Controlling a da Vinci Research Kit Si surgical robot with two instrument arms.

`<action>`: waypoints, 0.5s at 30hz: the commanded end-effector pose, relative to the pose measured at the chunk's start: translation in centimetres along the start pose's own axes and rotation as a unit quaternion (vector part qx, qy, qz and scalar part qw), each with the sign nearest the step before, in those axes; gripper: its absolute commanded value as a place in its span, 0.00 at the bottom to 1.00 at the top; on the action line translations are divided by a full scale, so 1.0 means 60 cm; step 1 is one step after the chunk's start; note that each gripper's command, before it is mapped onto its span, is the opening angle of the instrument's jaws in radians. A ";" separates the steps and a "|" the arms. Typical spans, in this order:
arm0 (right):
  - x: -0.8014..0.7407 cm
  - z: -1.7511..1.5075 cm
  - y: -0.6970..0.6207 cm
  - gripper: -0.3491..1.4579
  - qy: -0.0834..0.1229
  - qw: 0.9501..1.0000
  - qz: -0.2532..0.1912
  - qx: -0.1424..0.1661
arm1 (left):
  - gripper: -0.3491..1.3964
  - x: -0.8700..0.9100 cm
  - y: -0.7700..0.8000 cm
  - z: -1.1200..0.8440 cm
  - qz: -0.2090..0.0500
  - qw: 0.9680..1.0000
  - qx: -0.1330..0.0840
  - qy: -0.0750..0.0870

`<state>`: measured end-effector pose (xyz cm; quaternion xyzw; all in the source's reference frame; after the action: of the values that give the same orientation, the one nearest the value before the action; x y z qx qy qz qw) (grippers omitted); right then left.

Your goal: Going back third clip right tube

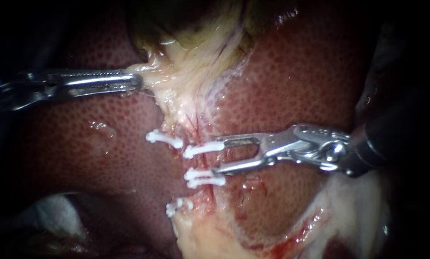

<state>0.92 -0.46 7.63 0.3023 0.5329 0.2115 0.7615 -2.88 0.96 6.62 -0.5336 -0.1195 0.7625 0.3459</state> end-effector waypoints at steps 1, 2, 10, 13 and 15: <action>0.0002 -0.0010 -0.0001 0.47 0.000 1.000 -0.004 0.001 | 0.00 0.0002 0.0001 -0.0001 0.000 1.000 0.000 0.000; 0.0004 -0.0018 -0.0002 0.47 -0.001 1.000 -0.009 0.002 | 0.00 0.0002 0.0001 -0.0001 0.000 1.000 0.000 0.000; 0.0040 -0.0074 -0.0024 0.47 -0.002 0.999 -0.046 0.012 | 0.00 0.0003 0.0004 -0.0003 0.003 1.000 0.001 0.000; 0.0059 -0.0091 -0.0034 0.47 -0.002 0.998 -0.058 0.015 | 0.00 0.0003 0.0005 -0.0003 0.003 1.000 0.001 0.000; 0.0068 -0.0100 -0.0039 0.47 -0.001 0.998 -0.062 0.017 | 0.00 0.0003 0.0006 -0.0002 0.003 1.000 0.001 0.000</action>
<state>0.48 -0.21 7.00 0.2809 0.5539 0.1524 0.7688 -2.88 0.95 6.58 -0.5336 -0.1172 0.7635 0.3443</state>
